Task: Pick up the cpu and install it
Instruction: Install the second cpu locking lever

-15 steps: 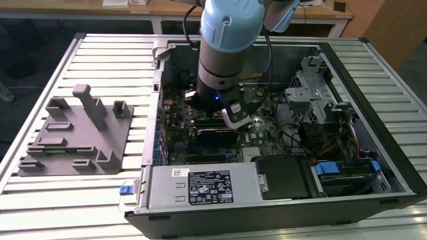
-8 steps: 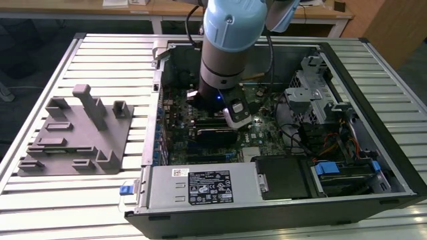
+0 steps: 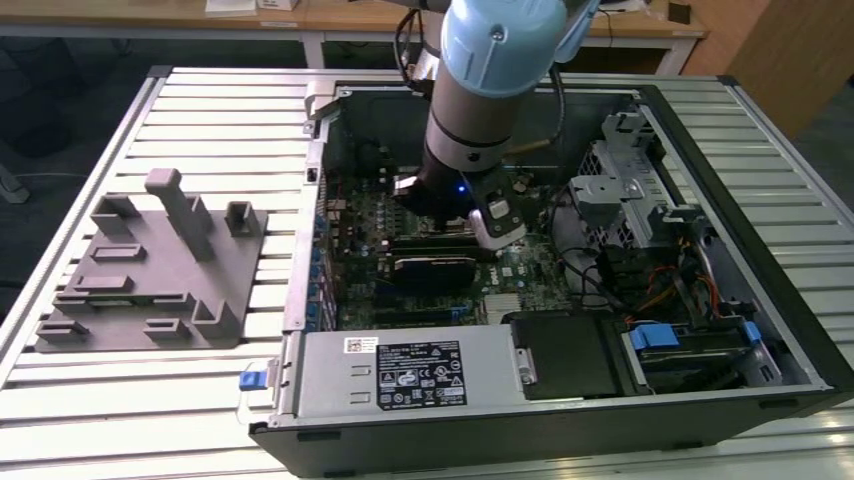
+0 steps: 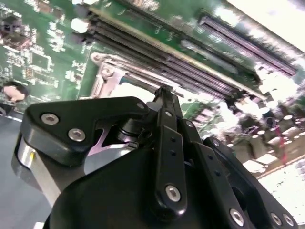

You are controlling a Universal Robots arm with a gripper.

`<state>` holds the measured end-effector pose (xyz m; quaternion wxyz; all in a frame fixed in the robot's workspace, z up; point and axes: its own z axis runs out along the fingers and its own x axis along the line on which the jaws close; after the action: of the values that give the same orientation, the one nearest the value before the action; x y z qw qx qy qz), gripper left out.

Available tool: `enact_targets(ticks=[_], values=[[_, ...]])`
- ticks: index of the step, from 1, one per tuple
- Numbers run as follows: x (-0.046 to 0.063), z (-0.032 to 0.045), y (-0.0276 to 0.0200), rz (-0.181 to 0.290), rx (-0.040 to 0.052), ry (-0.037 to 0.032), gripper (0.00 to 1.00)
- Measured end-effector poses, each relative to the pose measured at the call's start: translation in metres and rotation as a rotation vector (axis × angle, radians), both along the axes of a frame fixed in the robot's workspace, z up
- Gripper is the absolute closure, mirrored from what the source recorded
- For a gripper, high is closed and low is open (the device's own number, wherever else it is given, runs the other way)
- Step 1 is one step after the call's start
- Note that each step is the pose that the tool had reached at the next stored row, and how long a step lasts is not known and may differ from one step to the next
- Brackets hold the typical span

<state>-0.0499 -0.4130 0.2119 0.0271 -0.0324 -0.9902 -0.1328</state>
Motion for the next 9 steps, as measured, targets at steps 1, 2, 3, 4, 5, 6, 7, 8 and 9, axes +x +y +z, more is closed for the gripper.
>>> enact_targets(ticks=[1, 2, 3, 4, 5, 6, 7, 8, 9], values=[[0.001, -0.0001, 0.0039, 0.000, -0.0028, 0.0001, 0.89], [0.001, -0.0001, 0.0083, 0.000, -0.0075, 0.0001, 0.89], [0.001, -0.0001, 0.0126, 0.000, -0.0125, 0.0000, 0.89], [0.001, -0.0001, 0.0161, 0.000, -0.0170, -0.0001, 0.89], [0.001, -0.0001, 0.0186, 0.000, -0.0228, 0.0000, 0.89], [0.001, -0.0002, 0.0204, 0.000, -0.0276, -0.0009, 0.89], [0.001, -0.0003, 0.0213, 0.000, -0.0299, -0.0046, 0.89], [0.001, -0.0005, 0.0216, 0.000, -0.0306, -0.0141, 0.89], [0.000, -0.0006, 0.0217, 0.000, -0.0306, -0.0286, 0.89]])
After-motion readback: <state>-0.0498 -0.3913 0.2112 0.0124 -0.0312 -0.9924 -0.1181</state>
